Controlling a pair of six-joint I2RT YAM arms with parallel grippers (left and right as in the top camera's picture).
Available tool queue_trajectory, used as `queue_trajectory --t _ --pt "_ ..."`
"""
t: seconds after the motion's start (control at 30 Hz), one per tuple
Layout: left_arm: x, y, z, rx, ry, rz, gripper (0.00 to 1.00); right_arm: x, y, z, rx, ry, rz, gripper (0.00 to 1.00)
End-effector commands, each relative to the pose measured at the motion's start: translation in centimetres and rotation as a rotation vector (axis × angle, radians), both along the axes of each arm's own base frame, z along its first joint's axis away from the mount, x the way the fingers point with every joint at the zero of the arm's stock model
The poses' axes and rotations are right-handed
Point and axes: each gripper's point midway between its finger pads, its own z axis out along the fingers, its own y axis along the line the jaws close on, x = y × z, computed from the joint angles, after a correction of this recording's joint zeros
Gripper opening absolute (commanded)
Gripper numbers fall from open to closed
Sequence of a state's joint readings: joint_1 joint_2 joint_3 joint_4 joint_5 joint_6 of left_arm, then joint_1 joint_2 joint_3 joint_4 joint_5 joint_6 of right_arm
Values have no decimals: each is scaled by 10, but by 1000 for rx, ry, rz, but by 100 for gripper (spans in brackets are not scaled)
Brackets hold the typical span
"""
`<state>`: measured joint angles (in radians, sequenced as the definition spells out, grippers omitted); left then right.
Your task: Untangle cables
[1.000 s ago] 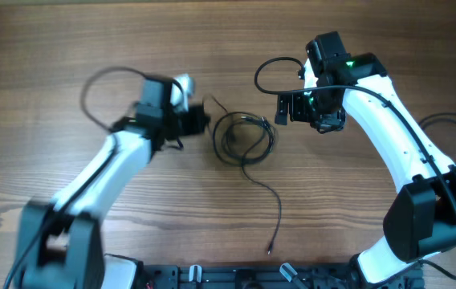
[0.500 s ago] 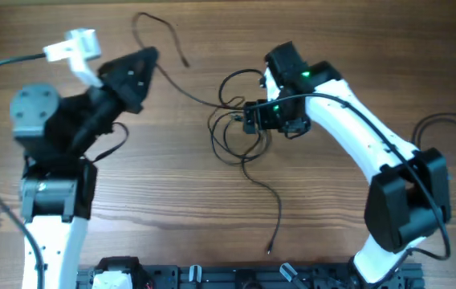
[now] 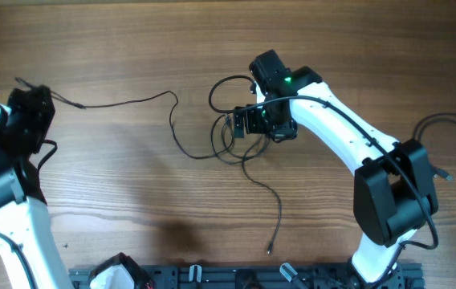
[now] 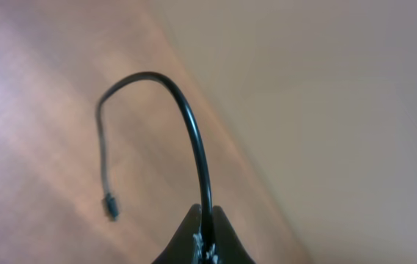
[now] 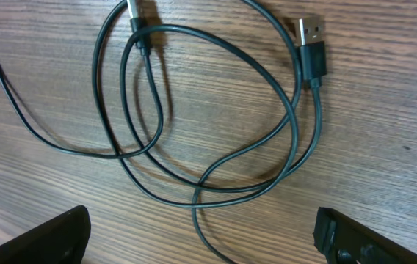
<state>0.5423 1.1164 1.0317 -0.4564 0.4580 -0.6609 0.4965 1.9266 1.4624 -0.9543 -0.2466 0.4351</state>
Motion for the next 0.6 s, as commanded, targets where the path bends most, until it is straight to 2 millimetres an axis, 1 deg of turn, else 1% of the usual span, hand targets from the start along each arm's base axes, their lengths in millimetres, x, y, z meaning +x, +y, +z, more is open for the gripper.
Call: queue_trajectory --t 0.0,0.1,0.2,0.27,0.33,0.4,0.47,0.5,0.57 --pt "-1 3 -55 -75 196 27 4 -11 15 -5 20 32 24 100" --pt "-4 -18 -102 -140 367 -40 4 -19 28 -4 31 47 3 99" --pt "-5 -38 -135 -183 489 -102 4 -18 42 -3 52 38 -46 99" --pt "-3 -54 -153 -164 545 -179 4 -14 52 -1 68 11 -62 99" --pt "-2 -64 -166 -156 587 -225 4 -10 52 -2 45 -23 -69 97" --pt "-5 -73 -183 -156 655 -245 4 -6 45 -5 2 -37 -120 92" --pt "-10 -76 -195 -121 717 -243 4 -7 43 -6 -9 -29 -156 88" --pt "-11 -76 -199 -104 736 -240 4 -8 43 -7 -9 -23 -171 86" --pt "-16 -76 -208 -48 789 -228 4 -15 41 -14 -20 10 -223 80"
